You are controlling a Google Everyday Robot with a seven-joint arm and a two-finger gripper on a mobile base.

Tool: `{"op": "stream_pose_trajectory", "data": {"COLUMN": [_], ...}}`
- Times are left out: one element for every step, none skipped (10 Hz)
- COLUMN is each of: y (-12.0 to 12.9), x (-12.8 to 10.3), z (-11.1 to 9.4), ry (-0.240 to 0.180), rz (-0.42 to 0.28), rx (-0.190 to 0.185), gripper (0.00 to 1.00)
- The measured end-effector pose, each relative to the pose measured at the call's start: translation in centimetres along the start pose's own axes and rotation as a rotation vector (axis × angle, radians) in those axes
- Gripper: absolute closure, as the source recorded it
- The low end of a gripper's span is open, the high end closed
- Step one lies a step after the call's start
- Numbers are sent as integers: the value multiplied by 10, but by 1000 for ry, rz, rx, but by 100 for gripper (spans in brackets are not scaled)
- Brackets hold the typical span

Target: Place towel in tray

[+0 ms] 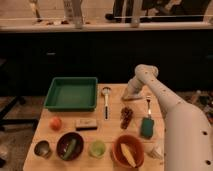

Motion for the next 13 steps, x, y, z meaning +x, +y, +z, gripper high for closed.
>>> {"op": "stream_pose_trajectory", "data": {"y": [2,4,6,8,11,12,14,17,19,22,24,27,30], "x": [-4,-9,-13,-18,-24,-29,-35,-43,-50,-57,-64,-71,-79], "z": [-9,-17,-25,-33,-40,-46,-50,-58,-64,-71,-78,-85,-91], "ry": [-3,-7,-10,-14,-21,-26,-31,-37,-43,-49,-57,-66,-76], "rz": [-7,-18,-29,-39,-56,-69,-85,-105,-125,-142,-159,-178,-197], "rx": [11,22,30,40,50,56,61,69,75,84,93,104,113], "gripper": [100,100,100,100,100,100,100,100,100,100,100,100,100]}}
